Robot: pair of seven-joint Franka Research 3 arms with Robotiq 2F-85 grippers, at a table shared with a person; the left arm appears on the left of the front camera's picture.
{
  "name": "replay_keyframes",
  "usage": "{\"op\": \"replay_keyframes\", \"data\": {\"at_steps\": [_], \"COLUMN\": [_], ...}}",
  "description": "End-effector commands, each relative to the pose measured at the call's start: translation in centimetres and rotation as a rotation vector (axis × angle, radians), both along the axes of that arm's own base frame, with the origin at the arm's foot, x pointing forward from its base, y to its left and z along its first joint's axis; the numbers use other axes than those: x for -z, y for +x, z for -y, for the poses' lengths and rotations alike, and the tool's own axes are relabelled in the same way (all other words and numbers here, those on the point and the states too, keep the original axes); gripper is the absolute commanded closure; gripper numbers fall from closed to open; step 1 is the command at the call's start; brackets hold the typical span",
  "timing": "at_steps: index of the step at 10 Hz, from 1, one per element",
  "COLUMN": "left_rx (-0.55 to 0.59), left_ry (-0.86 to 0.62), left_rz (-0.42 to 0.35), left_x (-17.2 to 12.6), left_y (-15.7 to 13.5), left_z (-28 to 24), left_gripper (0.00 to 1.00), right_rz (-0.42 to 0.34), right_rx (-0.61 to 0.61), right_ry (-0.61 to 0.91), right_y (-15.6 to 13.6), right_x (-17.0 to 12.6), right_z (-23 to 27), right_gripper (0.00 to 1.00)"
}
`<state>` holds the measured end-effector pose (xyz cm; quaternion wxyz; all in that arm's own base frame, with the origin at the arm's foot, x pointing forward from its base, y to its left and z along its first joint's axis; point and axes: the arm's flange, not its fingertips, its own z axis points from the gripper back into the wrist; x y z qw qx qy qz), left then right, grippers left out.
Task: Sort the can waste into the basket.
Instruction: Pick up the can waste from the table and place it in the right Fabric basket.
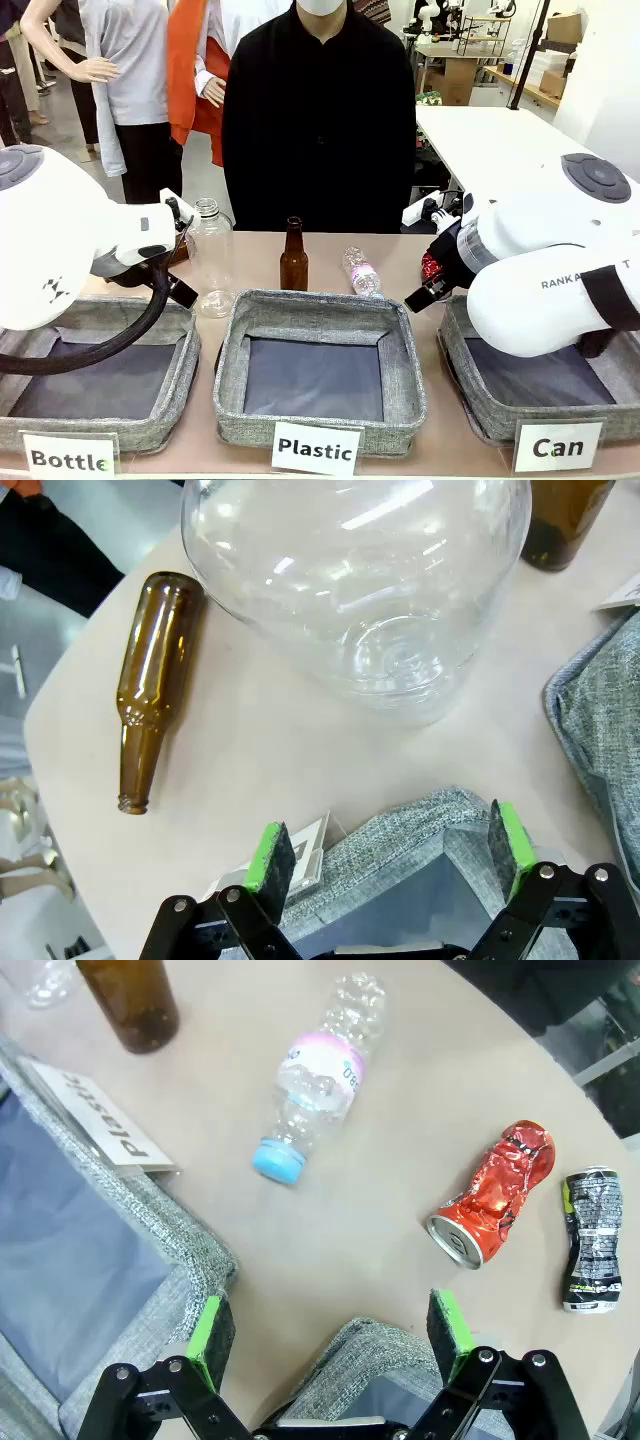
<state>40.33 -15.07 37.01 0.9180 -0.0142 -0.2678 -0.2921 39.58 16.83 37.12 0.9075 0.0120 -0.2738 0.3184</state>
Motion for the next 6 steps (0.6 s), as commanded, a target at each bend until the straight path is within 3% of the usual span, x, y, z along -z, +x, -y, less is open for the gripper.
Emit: {"op": "replay_keyframes", "data": {"at_steps": [1, 6], "left_rx": [0.0, 0.0], "left_ry": [0.0, 0.0], "left_rz": [0.0, 0.0], "left_x": [-0.01, -0.01], "left_y": [0.0, 0.0], "left_z": [0.0, 0.0], "left_gripper": [0.0, 0.0], "right_rz": [0.0, 0.0], "right_rx": [0.0, 0.0], "right_ry": [0.0, 0.0], "right_y": [0.0, 0.0], "right_x": [0.0, 0.0], "right_z": [0.0, 0.0], "right_gripper": [0.0, 0.0]}}
